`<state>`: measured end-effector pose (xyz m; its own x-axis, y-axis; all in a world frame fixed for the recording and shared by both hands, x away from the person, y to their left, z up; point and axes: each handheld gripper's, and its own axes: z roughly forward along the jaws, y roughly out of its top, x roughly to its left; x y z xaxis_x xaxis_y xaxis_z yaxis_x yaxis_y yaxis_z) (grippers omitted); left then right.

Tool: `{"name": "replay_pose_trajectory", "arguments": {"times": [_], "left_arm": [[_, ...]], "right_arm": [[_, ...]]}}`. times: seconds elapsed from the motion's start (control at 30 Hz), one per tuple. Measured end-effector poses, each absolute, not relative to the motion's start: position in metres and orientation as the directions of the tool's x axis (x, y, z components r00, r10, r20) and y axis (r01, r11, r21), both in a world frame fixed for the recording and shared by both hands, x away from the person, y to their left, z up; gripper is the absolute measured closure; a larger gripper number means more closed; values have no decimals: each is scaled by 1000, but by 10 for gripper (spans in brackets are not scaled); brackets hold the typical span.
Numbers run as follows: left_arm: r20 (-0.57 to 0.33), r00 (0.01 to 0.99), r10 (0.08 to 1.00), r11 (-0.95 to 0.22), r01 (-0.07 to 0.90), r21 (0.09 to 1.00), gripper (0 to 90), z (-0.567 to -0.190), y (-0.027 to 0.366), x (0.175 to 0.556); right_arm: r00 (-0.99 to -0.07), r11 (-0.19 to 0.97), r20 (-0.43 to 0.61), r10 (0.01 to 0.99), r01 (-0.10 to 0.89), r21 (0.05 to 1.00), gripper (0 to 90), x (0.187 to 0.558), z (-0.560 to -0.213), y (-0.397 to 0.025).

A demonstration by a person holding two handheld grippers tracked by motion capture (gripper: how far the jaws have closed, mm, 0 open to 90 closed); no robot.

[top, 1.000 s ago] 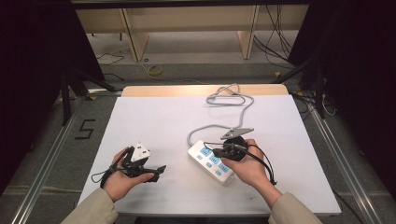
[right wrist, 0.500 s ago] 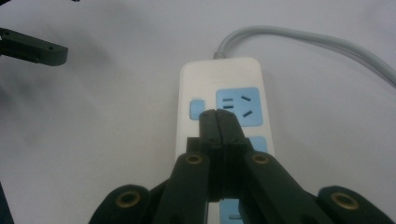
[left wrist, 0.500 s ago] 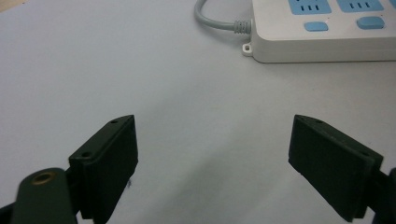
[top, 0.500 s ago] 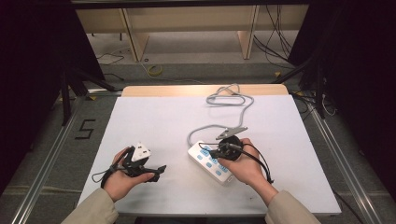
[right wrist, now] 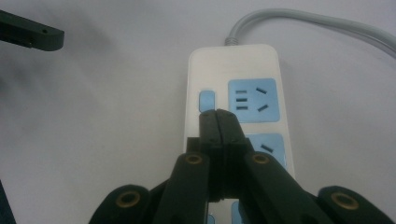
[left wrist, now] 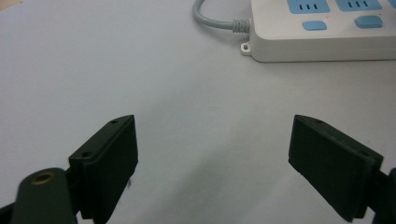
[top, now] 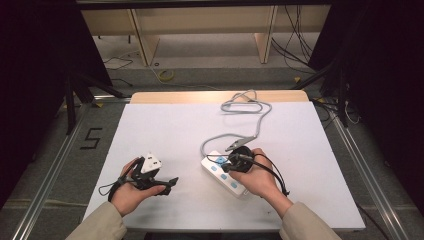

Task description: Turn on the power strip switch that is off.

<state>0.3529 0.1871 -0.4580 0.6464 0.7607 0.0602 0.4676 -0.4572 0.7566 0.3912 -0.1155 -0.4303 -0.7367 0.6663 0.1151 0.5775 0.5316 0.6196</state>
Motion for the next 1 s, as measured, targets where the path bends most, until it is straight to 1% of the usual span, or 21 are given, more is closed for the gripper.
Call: {"name": "replay_pose_trajectory", "arguments": {"times": [1.0], "left_arm": [[66, 653, 755, -467, 464, 752, 154, -458, 187, 353]], "right_arm": [[-750, 598, 104, 653, 594, 538, 900, 393, -439, -105]]}}
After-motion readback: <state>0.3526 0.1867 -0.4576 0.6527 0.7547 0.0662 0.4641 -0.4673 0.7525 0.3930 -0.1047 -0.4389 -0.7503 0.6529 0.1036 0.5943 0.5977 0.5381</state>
